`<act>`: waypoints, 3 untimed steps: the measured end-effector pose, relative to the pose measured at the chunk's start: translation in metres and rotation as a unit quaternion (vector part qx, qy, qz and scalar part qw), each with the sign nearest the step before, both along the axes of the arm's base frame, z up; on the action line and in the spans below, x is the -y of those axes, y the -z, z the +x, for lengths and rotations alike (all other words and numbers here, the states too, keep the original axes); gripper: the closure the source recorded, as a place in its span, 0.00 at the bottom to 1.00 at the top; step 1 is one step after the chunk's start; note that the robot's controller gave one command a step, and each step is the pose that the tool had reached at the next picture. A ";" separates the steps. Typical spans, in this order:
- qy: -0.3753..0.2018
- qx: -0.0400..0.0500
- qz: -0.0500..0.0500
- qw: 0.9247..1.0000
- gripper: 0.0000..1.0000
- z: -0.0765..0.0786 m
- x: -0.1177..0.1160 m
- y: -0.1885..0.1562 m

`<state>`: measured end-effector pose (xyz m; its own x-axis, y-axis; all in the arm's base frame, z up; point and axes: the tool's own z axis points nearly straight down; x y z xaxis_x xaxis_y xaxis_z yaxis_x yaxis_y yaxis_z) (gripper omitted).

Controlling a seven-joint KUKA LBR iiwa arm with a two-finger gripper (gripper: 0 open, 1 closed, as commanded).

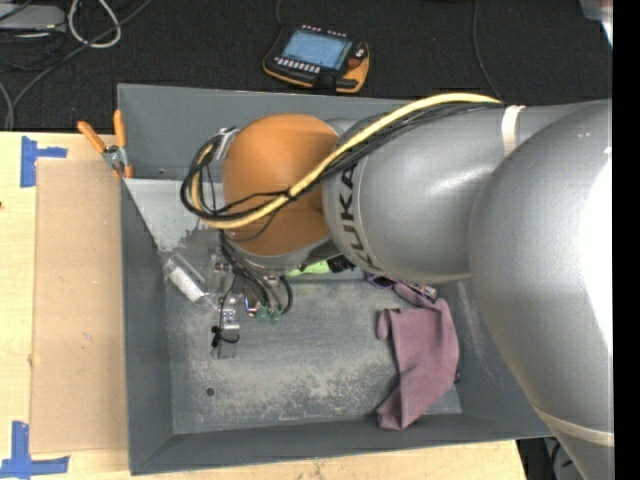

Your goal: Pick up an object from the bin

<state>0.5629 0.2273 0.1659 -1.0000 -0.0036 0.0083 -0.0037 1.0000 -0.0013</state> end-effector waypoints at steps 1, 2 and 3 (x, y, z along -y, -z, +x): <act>0.004 0.003 0.001 1.000 0.00 0.002 0.002 -0.005; 0.067 0.005 0.001 0.998 0.00 0.046 -0.014 0.095; 0.200 0.008 0.003 0.980 0.00 0.053 -0.011 0.045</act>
Offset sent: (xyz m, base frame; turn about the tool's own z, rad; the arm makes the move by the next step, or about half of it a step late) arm 0.0442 0.0150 -0.0959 0.1337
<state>0.6163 0.2387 0.1206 -0.9212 0.3891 -0.0061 0.3890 0.9212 0.0068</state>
